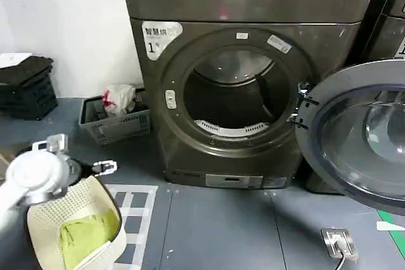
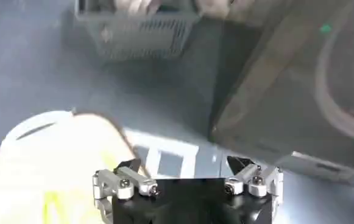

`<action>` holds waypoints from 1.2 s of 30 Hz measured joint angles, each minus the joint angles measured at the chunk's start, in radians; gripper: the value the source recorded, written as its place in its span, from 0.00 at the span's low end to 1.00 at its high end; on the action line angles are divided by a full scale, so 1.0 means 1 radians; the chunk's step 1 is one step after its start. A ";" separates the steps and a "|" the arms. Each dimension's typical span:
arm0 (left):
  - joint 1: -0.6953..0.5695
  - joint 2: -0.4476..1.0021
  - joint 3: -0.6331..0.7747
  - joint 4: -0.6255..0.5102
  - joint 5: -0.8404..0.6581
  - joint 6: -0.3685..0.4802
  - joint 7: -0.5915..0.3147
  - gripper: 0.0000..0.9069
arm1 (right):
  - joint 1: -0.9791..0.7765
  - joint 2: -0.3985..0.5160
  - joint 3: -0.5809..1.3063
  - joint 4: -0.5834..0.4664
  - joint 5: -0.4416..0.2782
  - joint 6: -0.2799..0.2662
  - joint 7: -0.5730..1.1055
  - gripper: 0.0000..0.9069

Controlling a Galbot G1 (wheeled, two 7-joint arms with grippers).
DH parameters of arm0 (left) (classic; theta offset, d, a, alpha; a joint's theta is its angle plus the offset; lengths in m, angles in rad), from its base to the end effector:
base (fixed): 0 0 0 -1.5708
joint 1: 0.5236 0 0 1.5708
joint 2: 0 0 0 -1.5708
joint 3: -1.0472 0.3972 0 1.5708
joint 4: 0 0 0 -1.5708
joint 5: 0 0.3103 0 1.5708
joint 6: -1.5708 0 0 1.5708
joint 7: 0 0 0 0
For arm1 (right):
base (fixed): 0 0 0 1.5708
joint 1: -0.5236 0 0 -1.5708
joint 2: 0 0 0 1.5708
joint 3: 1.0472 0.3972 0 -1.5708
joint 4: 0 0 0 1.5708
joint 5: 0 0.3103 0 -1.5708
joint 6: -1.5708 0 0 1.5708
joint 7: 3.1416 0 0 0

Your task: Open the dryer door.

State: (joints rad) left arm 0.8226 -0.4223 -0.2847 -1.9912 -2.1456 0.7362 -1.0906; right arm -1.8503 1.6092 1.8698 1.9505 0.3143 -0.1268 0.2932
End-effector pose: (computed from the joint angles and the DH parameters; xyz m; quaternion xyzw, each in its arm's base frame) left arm 0.3066 0.2193 -0.1064 0.0627 -0.8745 0.1139 0.4673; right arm -0.1661 -0.2699 -0.2495 -0.6697 -0.7072 0.1955 0.1150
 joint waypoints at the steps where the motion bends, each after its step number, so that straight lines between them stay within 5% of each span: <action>1: 0.006 0.011 0.000 -0.003 -0.033 0.000 -0.014 1.00 | 0.000 0.000 0.000 0.000 0.003 0.001 -0.002 1.00; 9: 0.042 0.080 0.019 -0.008 -0.158 0.000 -0.052 1.00 | -0.004 0.000 0.002 -0.009 0.024 0.046 -0.009 1.00; 36: 0.229 0.142 -0.115 0.074 -0.186 0.000 -0.066 1.00 | 0.004 0.000 0.007 -0.056 0.047 0.155 -0.040 1.00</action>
State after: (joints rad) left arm 1.0516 -0.2799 -0.3998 -1.9171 -2.3315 0.7363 -1.1571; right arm -1.8466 1.6092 1.8772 1.8947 0.3616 0.0285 0.2527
